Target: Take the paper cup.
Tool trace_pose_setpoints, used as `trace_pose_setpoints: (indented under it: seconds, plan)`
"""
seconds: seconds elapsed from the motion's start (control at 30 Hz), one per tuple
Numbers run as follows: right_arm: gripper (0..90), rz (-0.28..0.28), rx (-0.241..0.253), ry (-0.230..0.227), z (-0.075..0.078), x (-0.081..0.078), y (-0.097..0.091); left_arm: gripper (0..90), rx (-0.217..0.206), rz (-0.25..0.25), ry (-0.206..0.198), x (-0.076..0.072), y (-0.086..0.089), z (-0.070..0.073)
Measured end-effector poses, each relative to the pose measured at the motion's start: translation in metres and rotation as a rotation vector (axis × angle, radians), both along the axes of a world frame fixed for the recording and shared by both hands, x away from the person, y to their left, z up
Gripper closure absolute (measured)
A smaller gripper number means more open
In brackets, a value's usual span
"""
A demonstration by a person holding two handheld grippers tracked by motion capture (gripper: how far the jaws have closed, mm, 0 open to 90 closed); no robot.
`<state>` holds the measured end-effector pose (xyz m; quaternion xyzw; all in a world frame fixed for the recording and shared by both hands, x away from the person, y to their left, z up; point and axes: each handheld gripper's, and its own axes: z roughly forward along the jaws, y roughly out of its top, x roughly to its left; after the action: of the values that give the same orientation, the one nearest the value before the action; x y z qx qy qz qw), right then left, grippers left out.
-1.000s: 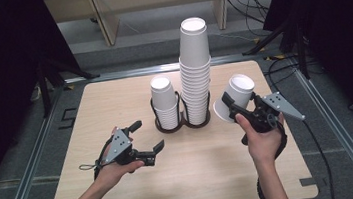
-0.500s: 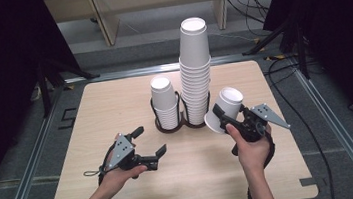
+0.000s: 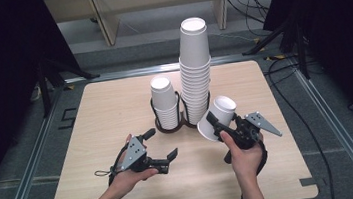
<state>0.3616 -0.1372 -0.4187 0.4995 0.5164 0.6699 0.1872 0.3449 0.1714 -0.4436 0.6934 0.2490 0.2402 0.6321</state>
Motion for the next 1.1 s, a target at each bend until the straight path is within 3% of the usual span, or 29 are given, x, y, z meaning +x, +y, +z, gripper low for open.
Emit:
trace_pose_setpoints:
  seconds: [0.13,0.23,0.47,0.5,0.67,0.73,1.1]
  plan:
    - [21.9,-0.005,0.037,0.004,-0.007,0.0,0.003,0.0,0.007,-0.003,0.005,0.0,0.001,-0.002]
    - [21.9,0.013,0.068,0.048,-0.013,0.002,0.009,0.0,0.006,0.0,-0.001,0.001,0.003,-0.004]
    - [21.9,0.029,0.081,0.062,-0.019,0.004,0.011,0.0,0.022,-0.001,0.016,0.0,0.004,-0.009]
    - [21.9,0.037,0.103,0.088,-0.021,0.003,0.013,0.0,0.019,0.001,0.02,0.0,0.003,-0.01]
    - [22.0,0.027,0.174,0.115,-0.031,0.004,0.017,0.0,-0.004,-0.015,0.015,0.001,0.001,-0.014]
    - [21.9,0.035,0.207,0.135,-0.035,0.003,0.019,0.0,0.011,-0.015,0.034,-0.002,0.001,-0.014]
    - [21.9,0.073,0.226,0.176,-0.051,0.006,0.034,0.2,0.016,-0.028,0.026,-0.002,0.0,-0.02]
